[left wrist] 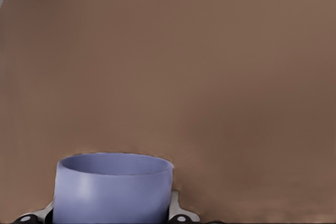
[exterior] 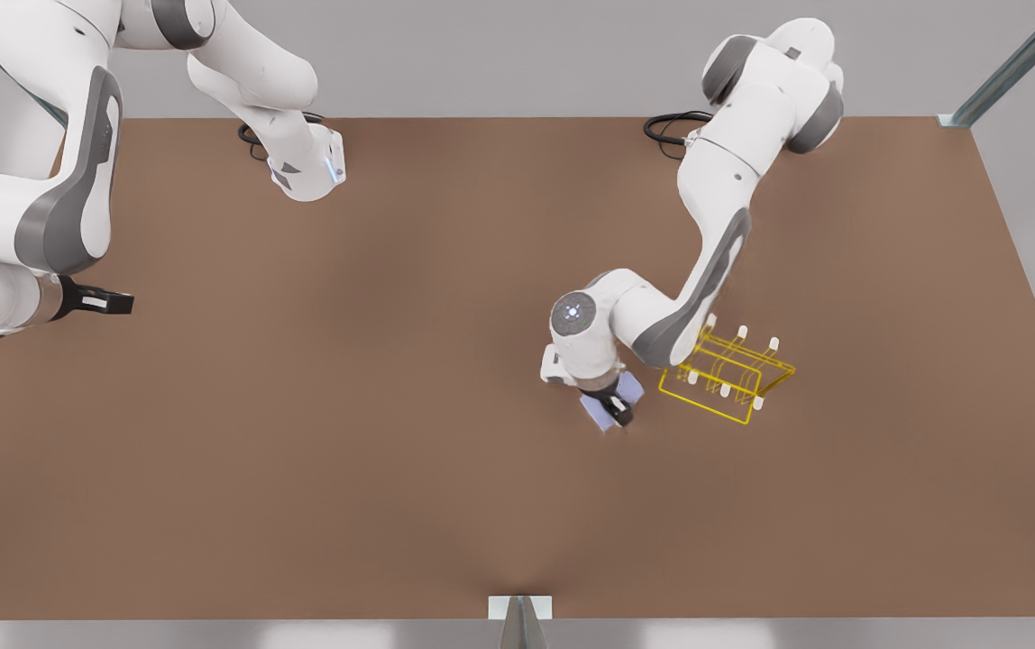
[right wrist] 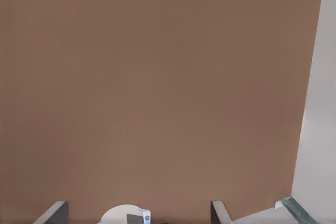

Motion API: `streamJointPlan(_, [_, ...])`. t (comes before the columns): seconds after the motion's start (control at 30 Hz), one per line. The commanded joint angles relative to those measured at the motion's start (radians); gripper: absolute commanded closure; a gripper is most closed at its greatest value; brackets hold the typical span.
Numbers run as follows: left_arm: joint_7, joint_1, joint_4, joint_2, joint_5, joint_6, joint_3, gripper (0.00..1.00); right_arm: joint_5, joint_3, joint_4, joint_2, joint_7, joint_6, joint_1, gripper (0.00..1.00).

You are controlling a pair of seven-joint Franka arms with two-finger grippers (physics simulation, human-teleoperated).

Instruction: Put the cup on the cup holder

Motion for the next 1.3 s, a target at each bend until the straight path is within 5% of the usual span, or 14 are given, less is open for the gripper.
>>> streamJointPlan(0.0, [0.247,-0.057,0.018,0.000,0.459,-0.724,0.002,0.27,0.000,0.000,0.000,0.001,0.008,0.000,0.000,0.00])
streamJointPlan(0.13, [0.501,-0.089,-0.022,0.003,0.982,-0.965,0.005,0.27,0.000,0.000,0.000,0.001,0.008,-0.002,0.002,0.00])
streamJointPlan(0.23, [0.612,-0.096,-0.093,0.011,1.075,-1.048,0.007,0.27,0.000,0.000,0.000,0.001,0.008,-0.002,0.002,0.00])
streamJointPlan(0.7, [0.690,-0.109,-0.137,0.204,1.043,-1.080,0.001,0.27,-0.003,0.000,0.002,0.004,0.008,-0.008,0.002,0.00])
streamJointPlan(0.87, [0.698,-0.111,-0.137,0.209,0.937,-1.069,-0.002,0.27,0.119,0.008,0.177,0.002,-0.048,0.053,0.094,0.00])
streamJointPlan(1.27, [0.698,-0.111,-0.091,0.255,0.835,-1.048,-0.035,0.27,0.125,0.009,0.172,0.022,-0.048,0.118,0.215,0.00])
